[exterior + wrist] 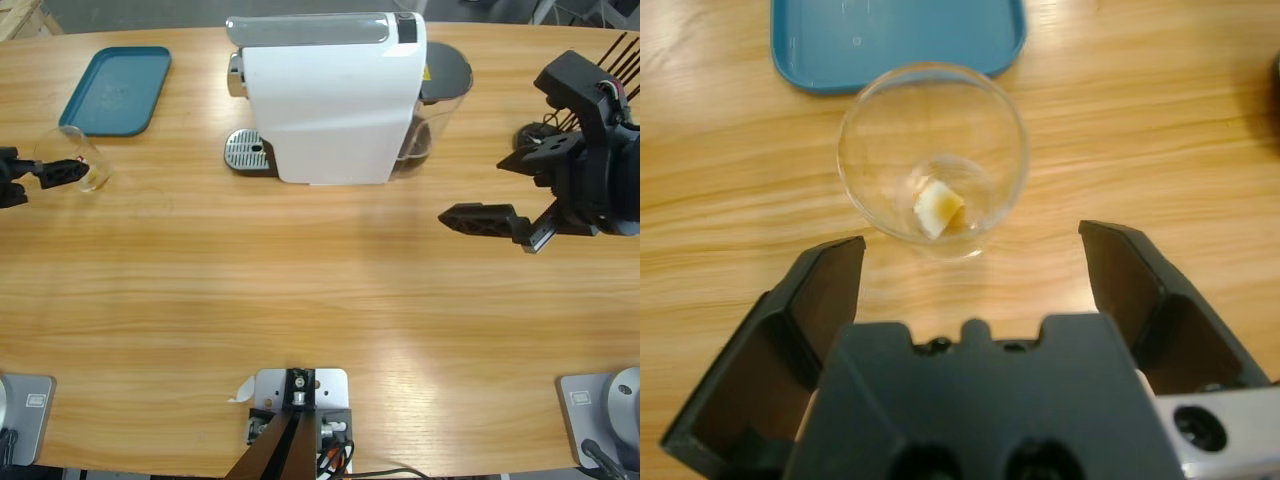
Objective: Pour coffee
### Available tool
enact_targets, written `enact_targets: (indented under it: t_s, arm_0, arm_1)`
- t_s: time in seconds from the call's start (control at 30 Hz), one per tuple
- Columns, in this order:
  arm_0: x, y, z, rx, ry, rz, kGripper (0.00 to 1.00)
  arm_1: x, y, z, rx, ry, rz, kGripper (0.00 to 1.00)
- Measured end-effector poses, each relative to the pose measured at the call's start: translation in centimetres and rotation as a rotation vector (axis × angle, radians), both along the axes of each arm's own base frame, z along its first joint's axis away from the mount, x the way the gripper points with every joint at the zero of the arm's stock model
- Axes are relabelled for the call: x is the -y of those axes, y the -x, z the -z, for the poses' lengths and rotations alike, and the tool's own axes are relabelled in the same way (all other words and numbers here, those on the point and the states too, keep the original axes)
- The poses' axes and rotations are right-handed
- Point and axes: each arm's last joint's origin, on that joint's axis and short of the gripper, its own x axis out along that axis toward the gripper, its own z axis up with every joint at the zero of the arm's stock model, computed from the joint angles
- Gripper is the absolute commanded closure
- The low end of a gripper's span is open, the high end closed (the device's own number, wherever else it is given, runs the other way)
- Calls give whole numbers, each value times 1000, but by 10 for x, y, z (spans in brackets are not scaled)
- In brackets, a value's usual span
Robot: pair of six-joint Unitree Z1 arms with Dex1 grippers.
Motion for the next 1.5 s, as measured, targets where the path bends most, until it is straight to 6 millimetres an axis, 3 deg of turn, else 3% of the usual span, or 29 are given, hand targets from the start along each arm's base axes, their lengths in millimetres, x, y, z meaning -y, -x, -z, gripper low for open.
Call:
enact_targets:
  t_s: [0.47,0.57,0.63,0.77,0.9,1.07,1.37,1.5]
  arm_0:
    - [3,-33,19,27,-86,-89,38]
    - [4,-37,24,20,-89,-89,208]
    - [5,-38,26,16,-89,-88,395]
    - [5,-38,27,17,-83,-83,650]
    - [5,-37,28,20,-79,-81,704]
    - [6,-36,28,23,-47,-41,703]
    - [26,-30,6,110,138,387,731]
    - [44,-43,-15,108,170,496,727]
  arm_1:
    - [-3,-9,7,-20,6,-13,0]
    - [-2,-10,7,-20,3,-10,0]
    - [-1,-11,8,-19,5,-7,0]
    - [0,-13,8,-22,6,-3,0]
    - [0,-14,9,-24,9,-1,0]
    - [0,-15,9,-24,9,-1,0]
    - [1,-17,10,-26,10,8,4]
    - [2,-18,10,-24,13,8,4]
